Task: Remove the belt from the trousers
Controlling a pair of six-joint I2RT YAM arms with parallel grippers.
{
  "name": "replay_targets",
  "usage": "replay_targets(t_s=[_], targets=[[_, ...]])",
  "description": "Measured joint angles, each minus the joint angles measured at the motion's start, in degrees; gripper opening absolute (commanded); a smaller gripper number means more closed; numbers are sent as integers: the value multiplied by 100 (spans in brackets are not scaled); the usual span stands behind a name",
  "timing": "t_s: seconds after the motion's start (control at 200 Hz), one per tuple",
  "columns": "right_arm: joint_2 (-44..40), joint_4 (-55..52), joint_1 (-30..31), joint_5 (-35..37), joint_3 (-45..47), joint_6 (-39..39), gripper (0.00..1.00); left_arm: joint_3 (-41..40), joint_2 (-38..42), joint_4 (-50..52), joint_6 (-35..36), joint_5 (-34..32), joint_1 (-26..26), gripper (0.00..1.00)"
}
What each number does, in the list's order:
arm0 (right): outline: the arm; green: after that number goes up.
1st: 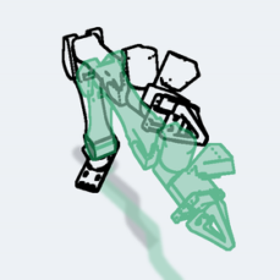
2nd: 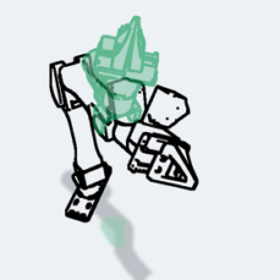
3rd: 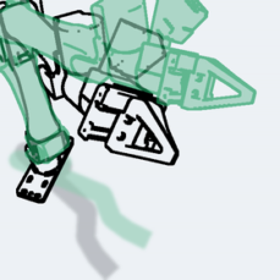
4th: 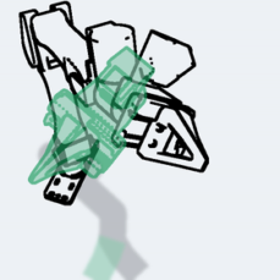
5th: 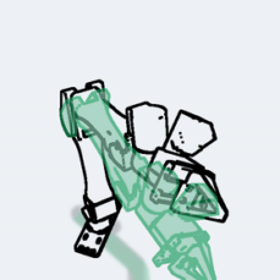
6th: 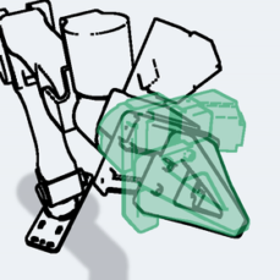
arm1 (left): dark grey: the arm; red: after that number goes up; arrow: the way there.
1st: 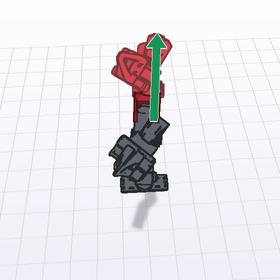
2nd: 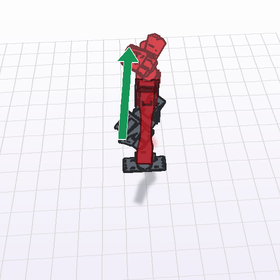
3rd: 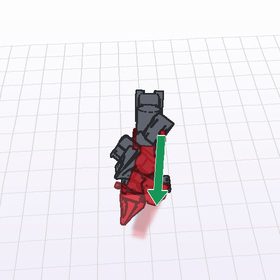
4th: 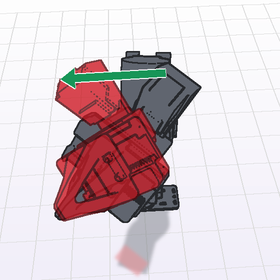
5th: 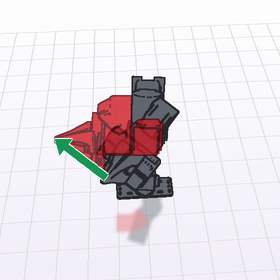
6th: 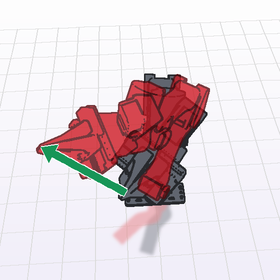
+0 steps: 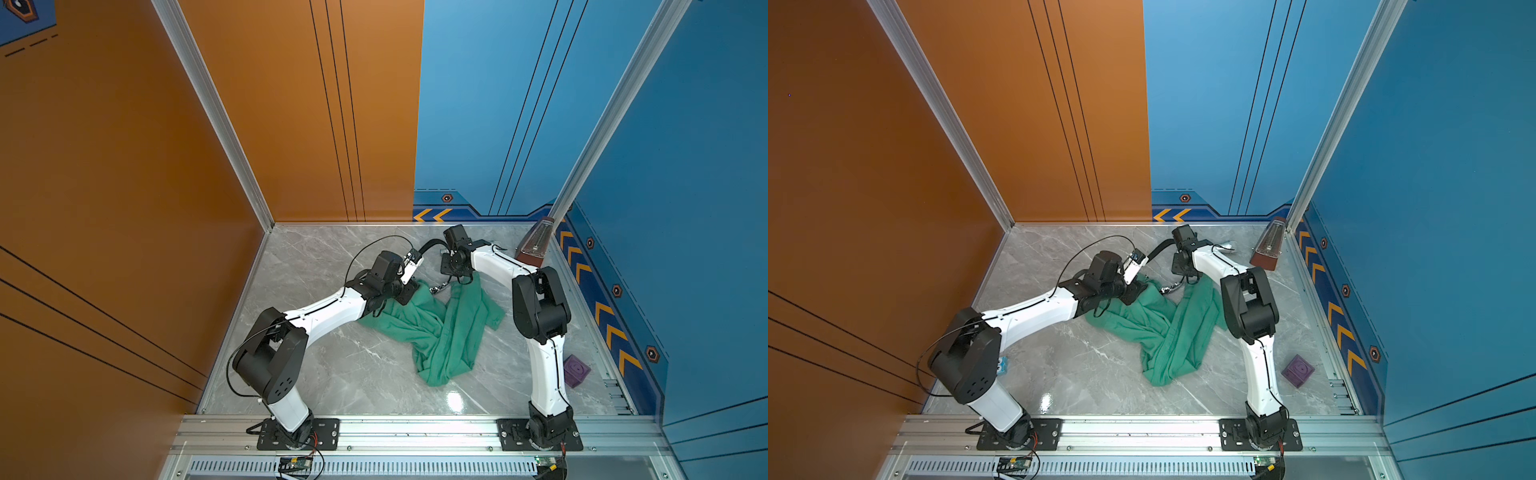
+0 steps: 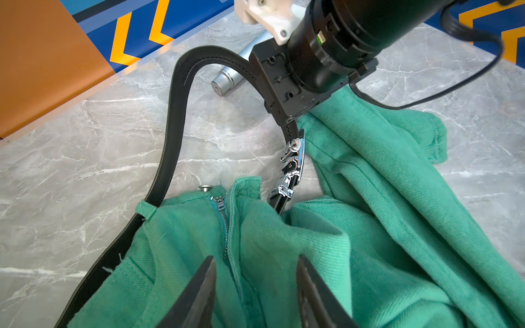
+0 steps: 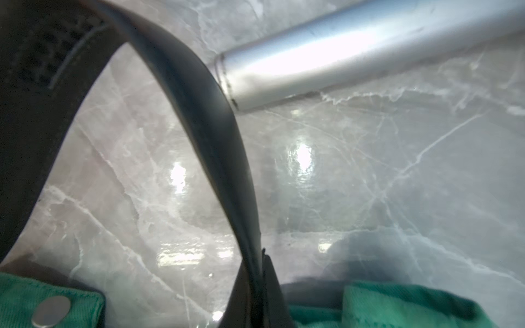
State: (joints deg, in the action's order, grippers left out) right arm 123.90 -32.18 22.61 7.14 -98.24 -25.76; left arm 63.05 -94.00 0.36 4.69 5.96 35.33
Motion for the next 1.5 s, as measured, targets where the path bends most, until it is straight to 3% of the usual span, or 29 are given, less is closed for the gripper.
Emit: replay_targets(t_s=[0.23, 0.415, 0.606, 0.726, 1.101, 1.326, 1.501], targets=[[-1185, -501, 909, 957, -850, 1416, 0, -160, 1362, 20, 138, -317, -11, 51], [-2138, -702, 1655, 1296, -1644, 2575, 0, -166, 2586, -96, 623, -892, 105, 57], [-2533, -1091, 1910, 1403, -1694, 3344, 0, -166, 3228, -96, 1145, -1202, 114, 65], [-2533, -1266, 2094, 1408, -1637, 3617, 0, -125, 3272, 31, 1600, -1165, 122, 72], [-2837, -1478, 2640, 1255, -1469, 3945, 0, 564, 2586, 579, 2804, -1139, 212, 74], [-2975, -1478, 2564, 1156, -1281, 3923, 0, 820, 2210, 702, 2935, -1228, 208, 59], [-2981, -1482, 2542, 1161, -1257, 3875, 0, 798, 2142, 682, 2549, -1106, 153, 58]])
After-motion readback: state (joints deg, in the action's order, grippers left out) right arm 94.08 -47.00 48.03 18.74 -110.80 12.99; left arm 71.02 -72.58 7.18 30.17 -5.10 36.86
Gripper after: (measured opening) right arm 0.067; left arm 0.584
